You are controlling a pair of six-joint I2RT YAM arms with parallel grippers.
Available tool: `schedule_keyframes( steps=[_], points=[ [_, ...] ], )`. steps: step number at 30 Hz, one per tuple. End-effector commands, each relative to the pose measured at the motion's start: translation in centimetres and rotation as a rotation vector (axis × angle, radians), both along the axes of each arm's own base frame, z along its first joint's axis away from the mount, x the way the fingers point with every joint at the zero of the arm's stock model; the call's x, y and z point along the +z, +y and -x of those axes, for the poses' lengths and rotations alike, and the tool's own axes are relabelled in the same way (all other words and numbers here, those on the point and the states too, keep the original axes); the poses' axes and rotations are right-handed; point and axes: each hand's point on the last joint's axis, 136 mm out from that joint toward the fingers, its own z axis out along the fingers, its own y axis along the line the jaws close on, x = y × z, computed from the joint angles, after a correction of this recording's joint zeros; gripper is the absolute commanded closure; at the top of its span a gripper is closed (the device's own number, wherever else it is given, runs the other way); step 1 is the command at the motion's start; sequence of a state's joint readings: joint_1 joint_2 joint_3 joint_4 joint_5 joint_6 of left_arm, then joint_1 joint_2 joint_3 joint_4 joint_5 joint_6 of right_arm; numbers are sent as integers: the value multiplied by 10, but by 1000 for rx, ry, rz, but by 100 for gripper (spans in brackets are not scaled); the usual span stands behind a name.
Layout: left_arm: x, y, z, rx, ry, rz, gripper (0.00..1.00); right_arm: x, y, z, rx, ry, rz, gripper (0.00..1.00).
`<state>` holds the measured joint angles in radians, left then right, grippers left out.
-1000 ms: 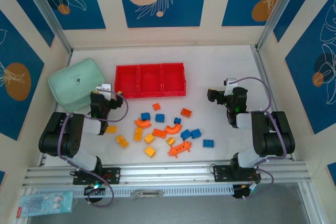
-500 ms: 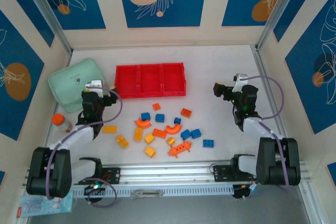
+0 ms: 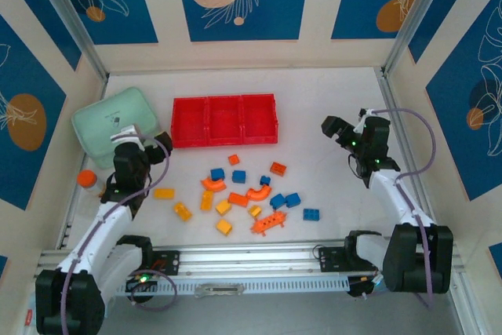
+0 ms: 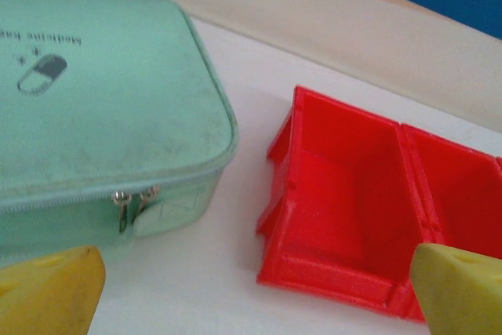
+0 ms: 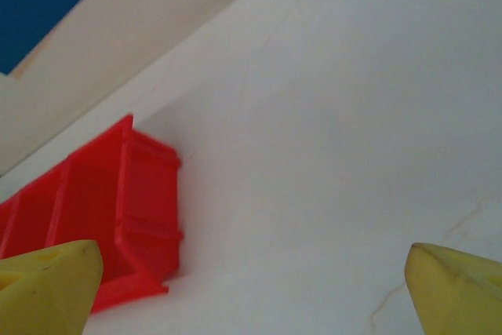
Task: Sort the legos into containers by color
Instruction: Pick up the lego from the center of the table.
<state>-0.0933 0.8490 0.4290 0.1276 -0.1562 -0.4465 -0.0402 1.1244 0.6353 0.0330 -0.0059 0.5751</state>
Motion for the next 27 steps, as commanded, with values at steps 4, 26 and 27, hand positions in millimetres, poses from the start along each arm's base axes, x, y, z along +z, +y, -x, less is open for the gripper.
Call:
schedule_keyframes(
  steps=[4,26,27],
  points=[
    [-6,-24,14,-71,126,174,1,6,62,9,220,109,-32,1],
    [-58,-126,65,-338,582,58,2,-30,199,74,679,204,186,1],
    [-61,-127,66,-336,598,51,3,-32,203,78,696,206,194,1]
  ],
)
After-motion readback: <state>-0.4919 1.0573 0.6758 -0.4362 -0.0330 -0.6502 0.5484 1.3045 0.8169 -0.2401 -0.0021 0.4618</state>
